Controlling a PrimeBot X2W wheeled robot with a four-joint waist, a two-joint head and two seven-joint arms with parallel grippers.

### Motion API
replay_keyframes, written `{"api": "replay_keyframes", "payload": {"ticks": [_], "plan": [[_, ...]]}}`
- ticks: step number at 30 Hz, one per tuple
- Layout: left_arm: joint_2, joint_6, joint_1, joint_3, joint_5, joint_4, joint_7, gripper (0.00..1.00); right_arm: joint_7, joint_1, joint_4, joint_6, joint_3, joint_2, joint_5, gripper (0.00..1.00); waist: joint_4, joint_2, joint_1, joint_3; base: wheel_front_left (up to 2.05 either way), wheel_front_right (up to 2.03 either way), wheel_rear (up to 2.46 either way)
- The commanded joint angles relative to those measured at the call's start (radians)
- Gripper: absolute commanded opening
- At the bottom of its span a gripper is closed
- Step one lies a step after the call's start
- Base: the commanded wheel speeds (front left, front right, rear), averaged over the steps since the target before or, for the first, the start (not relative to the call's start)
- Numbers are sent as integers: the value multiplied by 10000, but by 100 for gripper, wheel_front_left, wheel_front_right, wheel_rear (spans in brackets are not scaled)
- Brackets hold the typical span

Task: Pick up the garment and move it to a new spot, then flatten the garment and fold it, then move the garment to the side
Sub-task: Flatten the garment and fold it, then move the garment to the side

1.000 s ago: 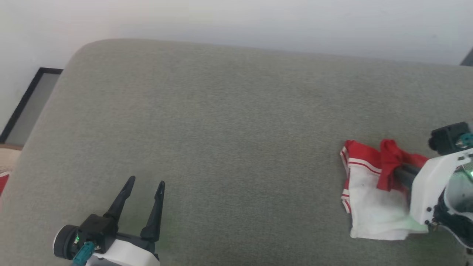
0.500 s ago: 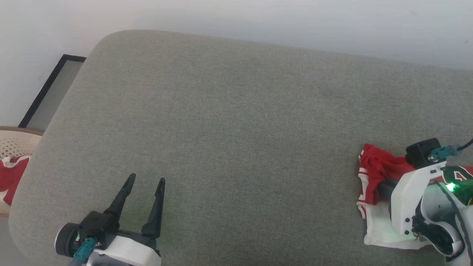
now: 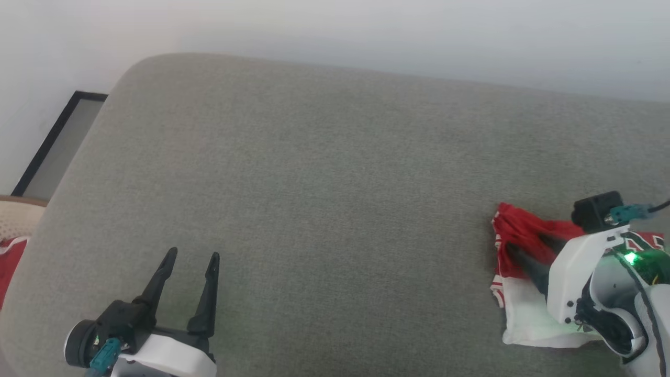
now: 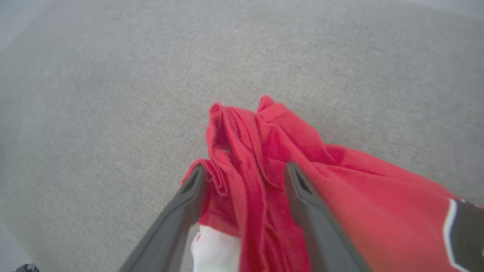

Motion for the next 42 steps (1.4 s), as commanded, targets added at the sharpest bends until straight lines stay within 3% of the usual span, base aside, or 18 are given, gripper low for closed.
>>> {"api": "replay_keyframes", "payload": {"ticks": [1, 8, 14, 23, 31, 42], "plan": [[-2, -15, 49, 40, -115, 40, -43, 100, -115, -45, 39, -17, 23, -4, 68, 100, -102, 0, 0, -102, 0, 0, 0], [-24, -15, 337, 110, -321, 330, -43, 100, -1598, -100, 328, -14, 72, -196, 175, 100, -596, 0, 0, -607, 0, 0, 0], [-92, -15, 504, 174, -762, 772, -43, 100, -4044, 175, 1330, -14, 177, -368, -31, 100, -974, 0, 0, -1068, 0, 0, 0], [-4, -15, 839, 241, -797, 647, -43, 100, -6918, 550, 2133, -14, 114, -3, -353, 100, -1202, 0, 0, -1511, 0, 0, 0], [119, -15, 1250, 273, -683, 243, -43, 100, -7457, 1311, 1646, -14, -545, 470, -924, 100, -1114, 0, 0, -1806, 0, 0, 0], [236, -15, 2058, 374, -528, -806, -43, 100, -7467, 3192, -415, -14, -2393, 1037, -1941, 100, -788, 0, 0, -1978, 0, 0, 0]]}}
